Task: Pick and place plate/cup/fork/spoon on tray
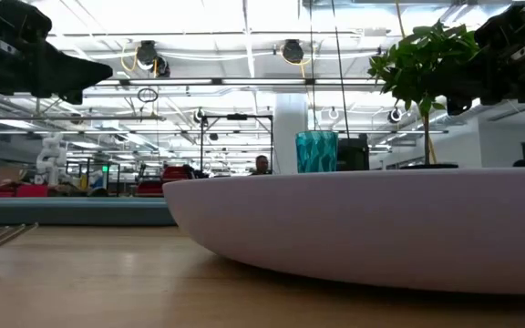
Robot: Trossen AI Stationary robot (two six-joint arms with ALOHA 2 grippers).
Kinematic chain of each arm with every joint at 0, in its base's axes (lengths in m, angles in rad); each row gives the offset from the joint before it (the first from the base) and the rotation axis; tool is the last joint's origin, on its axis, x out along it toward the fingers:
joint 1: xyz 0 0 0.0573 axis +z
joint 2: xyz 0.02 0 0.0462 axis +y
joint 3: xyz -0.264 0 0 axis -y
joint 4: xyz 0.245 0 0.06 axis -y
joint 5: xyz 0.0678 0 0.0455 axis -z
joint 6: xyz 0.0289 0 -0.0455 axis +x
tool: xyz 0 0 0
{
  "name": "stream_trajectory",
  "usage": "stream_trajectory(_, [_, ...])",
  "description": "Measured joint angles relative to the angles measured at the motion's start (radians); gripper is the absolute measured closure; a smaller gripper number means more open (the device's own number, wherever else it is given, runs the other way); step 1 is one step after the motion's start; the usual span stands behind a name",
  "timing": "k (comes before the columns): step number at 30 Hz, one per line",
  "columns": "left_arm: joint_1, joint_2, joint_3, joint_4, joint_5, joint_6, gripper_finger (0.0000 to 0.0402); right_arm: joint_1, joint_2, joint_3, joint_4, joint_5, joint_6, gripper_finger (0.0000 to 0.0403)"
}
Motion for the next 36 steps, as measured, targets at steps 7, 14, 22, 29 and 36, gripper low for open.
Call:
stream_trajectory(7, [0.000, 0.000, 0.000, 0.000, 0.000, -0.020, 0.0371, 0.000, 0.000, 0.000, 0.000, 0.031, -0.038, 0.0403])
stream_trajectory(14, [0.000, 0.000, 0.000, 0.036, -0.003, 0.048, 0.0371, 0.000, 0.000, 0.000, 0.003, 0.030, -0.035, 0.0403])
stream_trajectory(22, [0.000, 0.000, 0.000, 0.124, -0.002, 0.018, 0.0371, 0.001, 0.001, 0.000, -0.003, 0.026, -0.034, 0.0403])
stream_trajectory(29, [0.000, 0.005, 0.029, 0.155, -0.002, 0.030, 0.0396, 0.001, 0.001, 0.000, 0.005, 0.026, -0.015, 0.0403])
stream_trajectory(36, [0.001, 0.185, 0.224, 0.167, -0.002, 0.104, 0.0399, 0.001, 0.002, 0.000, 0.011, 0.026, 0.066, 0.0403])
